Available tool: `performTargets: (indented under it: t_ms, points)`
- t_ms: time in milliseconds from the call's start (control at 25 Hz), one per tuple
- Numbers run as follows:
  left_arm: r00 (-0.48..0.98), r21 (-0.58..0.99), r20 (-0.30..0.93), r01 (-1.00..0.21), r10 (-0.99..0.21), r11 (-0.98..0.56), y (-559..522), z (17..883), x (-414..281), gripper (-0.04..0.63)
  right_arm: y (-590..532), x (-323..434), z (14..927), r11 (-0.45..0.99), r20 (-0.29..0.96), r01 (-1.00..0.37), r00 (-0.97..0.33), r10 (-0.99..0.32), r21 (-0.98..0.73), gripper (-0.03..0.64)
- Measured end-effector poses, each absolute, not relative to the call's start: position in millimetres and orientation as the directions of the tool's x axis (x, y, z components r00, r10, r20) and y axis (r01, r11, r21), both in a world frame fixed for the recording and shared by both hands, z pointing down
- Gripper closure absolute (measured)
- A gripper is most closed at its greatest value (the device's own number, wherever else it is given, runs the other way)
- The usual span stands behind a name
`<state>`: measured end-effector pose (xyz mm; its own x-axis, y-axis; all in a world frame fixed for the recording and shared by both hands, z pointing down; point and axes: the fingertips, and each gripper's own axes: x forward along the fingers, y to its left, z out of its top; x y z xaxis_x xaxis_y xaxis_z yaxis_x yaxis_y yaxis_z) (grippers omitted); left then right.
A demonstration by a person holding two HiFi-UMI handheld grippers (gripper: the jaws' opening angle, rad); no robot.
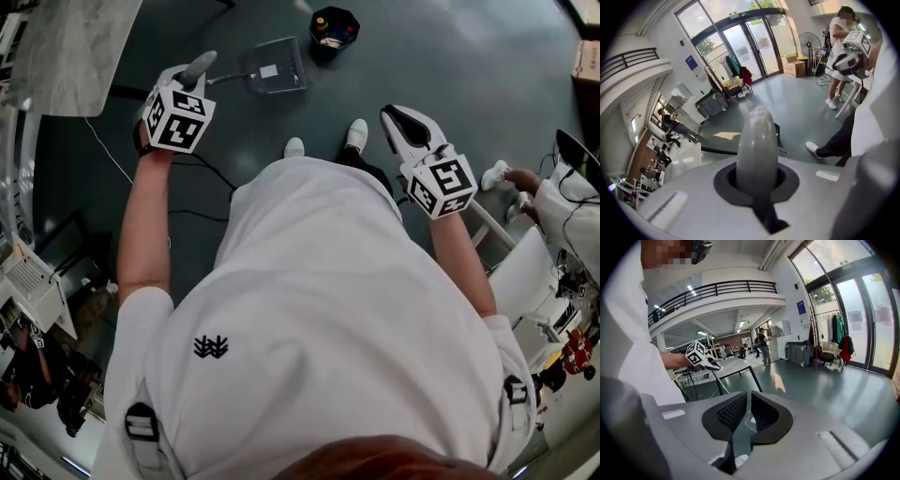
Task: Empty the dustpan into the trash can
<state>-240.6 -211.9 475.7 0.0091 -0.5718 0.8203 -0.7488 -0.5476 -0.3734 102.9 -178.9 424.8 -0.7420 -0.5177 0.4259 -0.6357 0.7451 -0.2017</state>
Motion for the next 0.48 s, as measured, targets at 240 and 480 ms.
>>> performTargets:
  t_ms: [240,480]
  points:
    - [0.037,-0.329,0.836,-0.766,-0.548,-0.553,-168.8,492.6,-263.8,0.534,-150.5,79.1,426.8,0.721,0.425,-0.667,-0.717,-0.552,-0.189,0.591]
    - [0.072,-0.295,0.839,-0.773,-0.54,-0.562,-146.5,500.5,-272.2,0.534,-127.3,62.6,424.9,0.725,0.441,-0.669,-0.707,-0.553,-0.162,0.606]
